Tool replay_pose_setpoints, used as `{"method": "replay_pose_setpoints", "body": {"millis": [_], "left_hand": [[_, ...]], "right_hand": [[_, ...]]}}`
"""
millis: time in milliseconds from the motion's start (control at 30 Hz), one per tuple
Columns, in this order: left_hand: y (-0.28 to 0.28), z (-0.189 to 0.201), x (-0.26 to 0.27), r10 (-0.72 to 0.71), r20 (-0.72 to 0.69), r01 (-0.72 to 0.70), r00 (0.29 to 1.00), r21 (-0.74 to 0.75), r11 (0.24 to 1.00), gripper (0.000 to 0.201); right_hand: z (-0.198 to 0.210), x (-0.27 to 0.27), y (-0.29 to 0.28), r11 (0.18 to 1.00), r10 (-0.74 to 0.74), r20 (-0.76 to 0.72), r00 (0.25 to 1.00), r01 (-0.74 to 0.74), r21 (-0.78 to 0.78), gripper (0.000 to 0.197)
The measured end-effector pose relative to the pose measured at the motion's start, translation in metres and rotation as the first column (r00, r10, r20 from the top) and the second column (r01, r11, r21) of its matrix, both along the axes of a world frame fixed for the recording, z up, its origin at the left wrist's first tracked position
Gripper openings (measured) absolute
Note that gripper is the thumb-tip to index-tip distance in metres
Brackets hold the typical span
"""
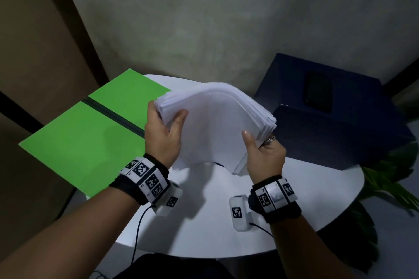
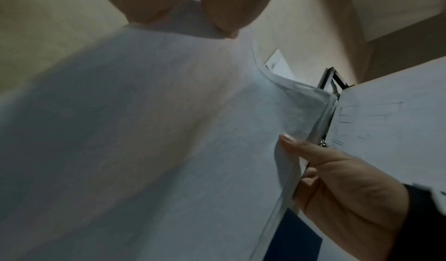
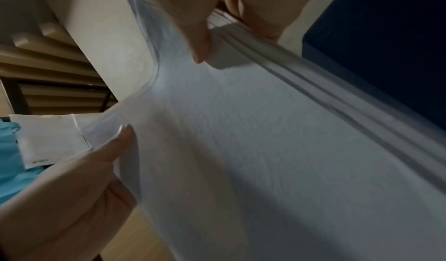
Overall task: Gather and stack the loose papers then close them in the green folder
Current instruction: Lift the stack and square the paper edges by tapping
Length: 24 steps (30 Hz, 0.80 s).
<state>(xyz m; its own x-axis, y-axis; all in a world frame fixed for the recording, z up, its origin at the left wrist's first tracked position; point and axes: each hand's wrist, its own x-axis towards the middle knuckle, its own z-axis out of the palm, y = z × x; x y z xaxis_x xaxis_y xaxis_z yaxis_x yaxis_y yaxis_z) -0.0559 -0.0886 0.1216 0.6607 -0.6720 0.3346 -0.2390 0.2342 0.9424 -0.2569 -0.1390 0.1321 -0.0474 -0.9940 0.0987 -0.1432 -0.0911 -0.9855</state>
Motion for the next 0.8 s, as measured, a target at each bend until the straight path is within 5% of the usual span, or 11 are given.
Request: {"method": "replay_pose_setpoints", "body": {"millis": [200,300,433,533,667,733,800], "left_hand": [[0.008,-0.018,0.007,-0.214,0.034,0.21,0.976,0.093,0.973,0.048],[0.004,-0.013,0.005,-0.202,-0.038,0.203,0.979,0.042,0.978,0.055],[-0.006,-0.007,0.006,-0.155,-0.052,0.157,0.987,0.047,0.986,0.029],[-0.01,-0.004,0.01,-0.165,-0.081,0.168,0.983,0.034,0.985,0.021],[-0.017,-0.007,0.021,-0.288,-0.133,0.302,0.948,0.096,0.949,0.061],[-0.021,-0.008,0.026,-0.366,-0.153,0.387,0.918,0.146,0.91,0.079],[-0.024,-0.01,0.03,-0.404,-0.199,0.437,0.893,0.169,0.884,0.09]], "right_hand": [[0.012,-0.002,0.008,0.996,0.08,0.144,0.986,-0.072,-0.058,0.058],[0.022,0.003,0.002,0.992,0.054,0.176,0.983,-0.033,-0.124,0.046],[0.025,0.009,-0.007,0.991,-0.017,0.241,0.97,0.049,-0.127,0.019],[0.025,0.011,-0.013,0.985,-0.079,0.233,0.969,0.113,-0.133,0.02],[0.014,0.004,-0.022,0.993,0.005,0.294,0.956,0.03,-0.116,0.048],[0.007,0.0,-0.026,0.995,0.07,0.249,0.966,-0.051,-0.081,0.076],[0.006,-0.002,-0.028,0.996,0.074,0.17,0.983,-0.066,-0.053,0.08]]}}
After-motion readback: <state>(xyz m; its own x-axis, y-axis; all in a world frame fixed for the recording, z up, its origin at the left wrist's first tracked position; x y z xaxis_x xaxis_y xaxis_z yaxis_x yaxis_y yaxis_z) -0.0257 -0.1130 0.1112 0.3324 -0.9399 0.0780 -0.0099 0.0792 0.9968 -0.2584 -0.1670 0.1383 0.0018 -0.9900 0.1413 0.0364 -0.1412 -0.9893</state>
